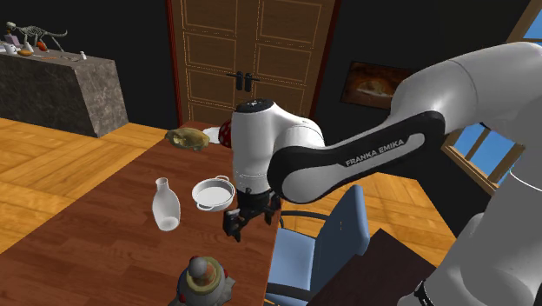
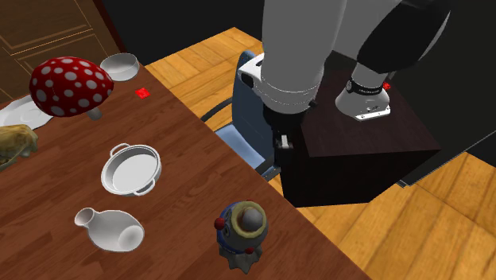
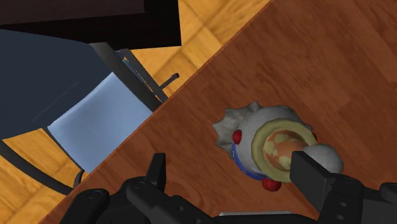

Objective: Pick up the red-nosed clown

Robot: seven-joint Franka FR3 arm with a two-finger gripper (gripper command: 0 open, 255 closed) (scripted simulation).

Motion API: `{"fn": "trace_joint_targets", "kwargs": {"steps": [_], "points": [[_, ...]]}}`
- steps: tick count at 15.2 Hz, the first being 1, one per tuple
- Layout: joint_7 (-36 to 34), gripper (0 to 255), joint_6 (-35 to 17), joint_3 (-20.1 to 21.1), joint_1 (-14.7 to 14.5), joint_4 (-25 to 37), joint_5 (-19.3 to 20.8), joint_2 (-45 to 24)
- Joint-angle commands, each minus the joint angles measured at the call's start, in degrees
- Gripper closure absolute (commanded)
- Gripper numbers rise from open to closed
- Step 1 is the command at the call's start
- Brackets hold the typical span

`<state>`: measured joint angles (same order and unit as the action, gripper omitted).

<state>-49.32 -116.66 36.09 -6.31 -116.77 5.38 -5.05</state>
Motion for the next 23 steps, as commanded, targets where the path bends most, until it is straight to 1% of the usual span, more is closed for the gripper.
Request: {"fn": "trace_joint_targets", "kwargs": {"steps": [1,6,11,12,19,21,22,23], "points": [[-4.29,0,-0.21,0.42,-1.79,4.24,4.61,-6.13],[-11.43,0,1.56,-1.49,-8.38,15.50,13.29,-19.16],[-15.17,0,5.12,-4.58,-15.99,29.53,19.22,-31.75],[-15.26,0,5.35,-4.81,-16.45,30.39,19.43,-32.42],[-16.38,0,1.39,-5.94,-16.97,28.97,21.01,-35.26],[-16.38,0,1.39,-5.94,-16.97,28.97,21.00,-35.26],[-16.38,255,1.54,-5.98,-17.11,29.33,21.04,-35.48],[-16.37,255,1.57,-5.98,-17.10,29.37,21.03,-35.48]]}}
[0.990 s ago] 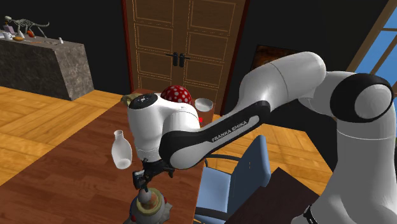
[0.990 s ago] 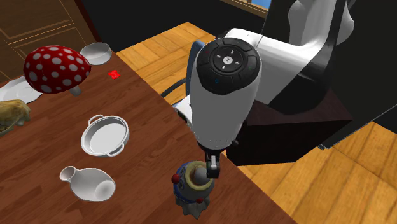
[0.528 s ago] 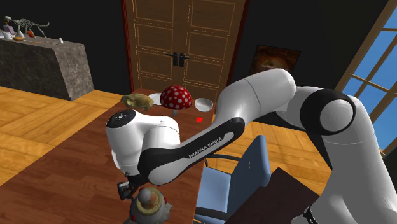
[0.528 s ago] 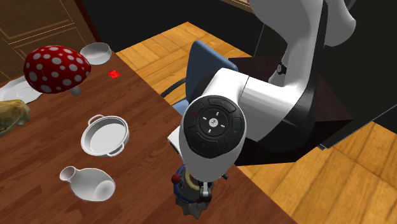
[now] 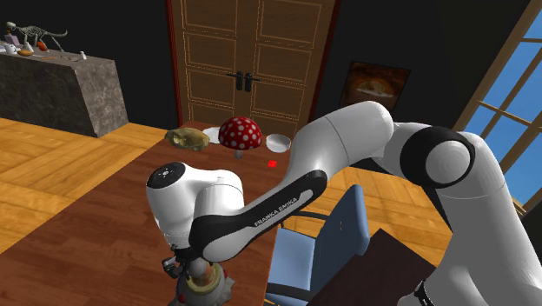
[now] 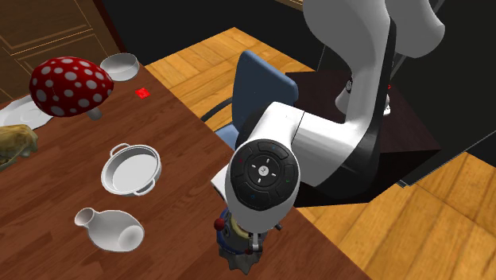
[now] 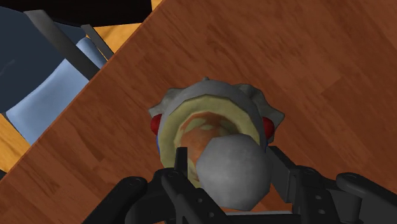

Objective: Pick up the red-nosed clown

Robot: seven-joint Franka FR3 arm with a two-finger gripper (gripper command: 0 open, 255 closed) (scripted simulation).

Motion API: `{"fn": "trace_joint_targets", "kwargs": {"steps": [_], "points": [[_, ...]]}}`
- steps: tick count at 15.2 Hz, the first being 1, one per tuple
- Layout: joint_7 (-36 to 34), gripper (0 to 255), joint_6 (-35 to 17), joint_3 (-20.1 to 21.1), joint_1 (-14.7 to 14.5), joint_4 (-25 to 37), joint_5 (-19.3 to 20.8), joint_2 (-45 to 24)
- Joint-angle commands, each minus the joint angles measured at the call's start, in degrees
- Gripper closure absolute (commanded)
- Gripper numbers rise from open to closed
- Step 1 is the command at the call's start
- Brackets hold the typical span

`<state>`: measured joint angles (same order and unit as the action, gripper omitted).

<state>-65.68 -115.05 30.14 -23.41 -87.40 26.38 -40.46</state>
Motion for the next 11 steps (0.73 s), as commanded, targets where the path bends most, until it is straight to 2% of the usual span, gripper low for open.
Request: {"fn": "trace_joint_targets", "kwargs": {"steps": [1,8,11], "points": [[-0.01,255,0.00,-0.03,-0.04,0.08,0.03,-0.10],[-0.03,255,-0.22,0.02,0.13,-0.39,0.01,0.14],[0.42,255,1.31,0.48,0.35,0.06,-0.64,1.33]]}}
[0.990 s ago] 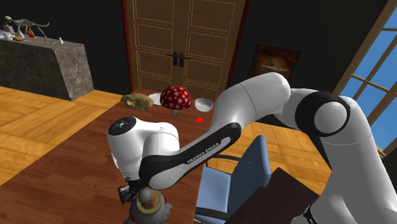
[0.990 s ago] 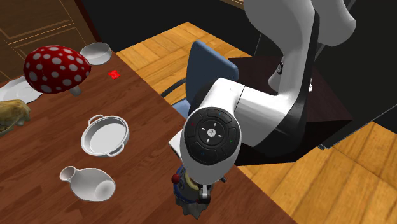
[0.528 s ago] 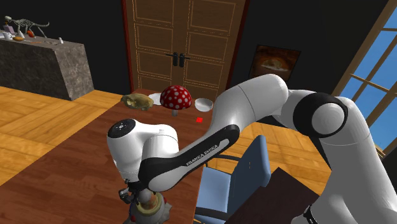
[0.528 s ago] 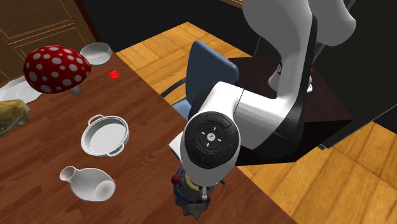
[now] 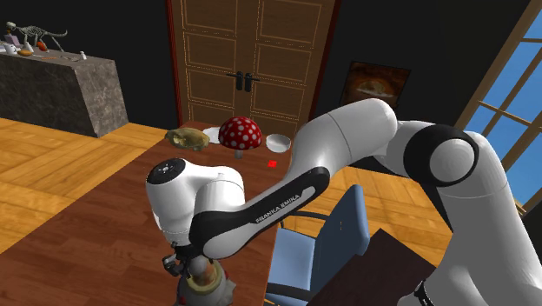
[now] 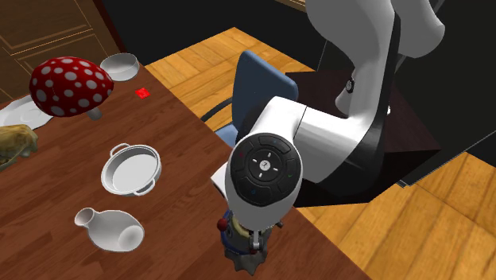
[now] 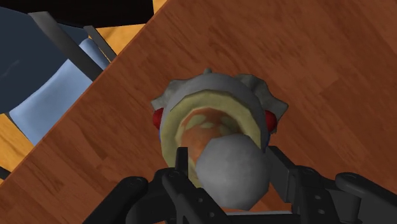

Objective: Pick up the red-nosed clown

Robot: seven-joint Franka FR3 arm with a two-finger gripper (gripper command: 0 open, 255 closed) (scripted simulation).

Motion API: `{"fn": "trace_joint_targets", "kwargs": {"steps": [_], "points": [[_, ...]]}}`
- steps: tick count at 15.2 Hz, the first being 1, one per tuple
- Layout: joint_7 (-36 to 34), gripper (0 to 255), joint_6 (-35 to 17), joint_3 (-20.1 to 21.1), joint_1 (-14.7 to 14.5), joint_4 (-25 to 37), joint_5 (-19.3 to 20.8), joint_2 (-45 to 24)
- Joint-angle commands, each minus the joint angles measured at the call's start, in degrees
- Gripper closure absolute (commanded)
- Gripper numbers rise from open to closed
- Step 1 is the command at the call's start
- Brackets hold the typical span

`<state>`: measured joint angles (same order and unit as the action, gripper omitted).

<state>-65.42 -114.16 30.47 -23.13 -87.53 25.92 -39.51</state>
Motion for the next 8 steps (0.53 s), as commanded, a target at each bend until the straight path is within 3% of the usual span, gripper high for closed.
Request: {"fn": "trace_joint_targets", "kwargs": {"steps": [1,8], "points": [[0.31,255,0.94,0.29,0.15,0.38,-0.39,0.75],[1.36,255,4.75,1.21,0.49,2.07,-1.80,3.17]]}}
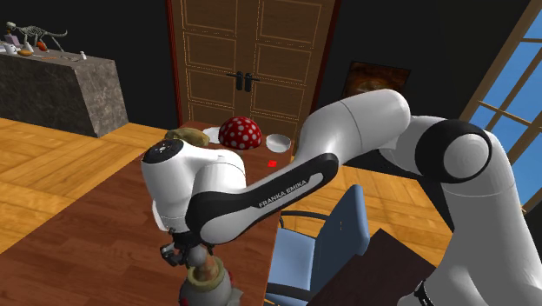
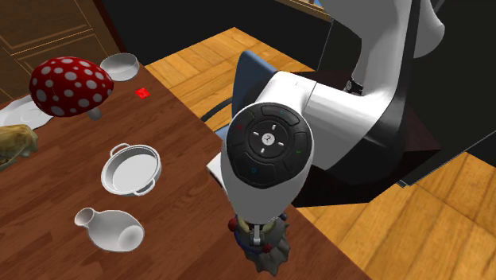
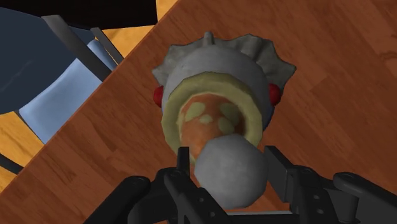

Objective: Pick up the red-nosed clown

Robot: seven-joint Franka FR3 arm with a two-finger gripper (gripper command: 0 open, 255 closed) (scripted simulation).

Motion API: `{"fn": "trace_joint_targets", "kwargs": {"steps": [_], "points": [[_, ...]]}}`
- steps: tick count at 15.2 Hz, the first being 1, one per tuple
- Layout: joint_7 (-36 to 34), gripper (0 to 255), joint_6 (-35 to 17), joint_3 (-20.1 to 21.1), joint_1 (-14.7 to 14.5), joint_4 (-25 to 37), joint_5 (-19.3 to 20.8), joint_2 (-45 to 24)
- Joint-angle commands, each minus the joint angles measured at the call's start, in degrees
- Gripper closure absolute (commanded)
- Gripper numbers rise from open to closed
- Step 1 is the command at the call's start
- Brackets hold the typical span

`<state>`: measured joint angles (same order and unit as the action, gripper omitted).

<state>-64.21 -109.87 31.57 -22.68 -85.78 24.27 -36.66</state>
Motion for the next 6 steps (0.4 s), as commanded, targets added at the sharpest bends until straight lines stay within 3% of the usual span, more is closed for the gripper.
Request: {"fn": "trace_joint_targets", "kwargs": {"steps": [1,6], "points": [[0.29,255,1.02,0.23,0.07,0.62,-0.33,0.63],[0.75,255,2.85,0.57,0.13,1.68,-0.90,1.54]]}}
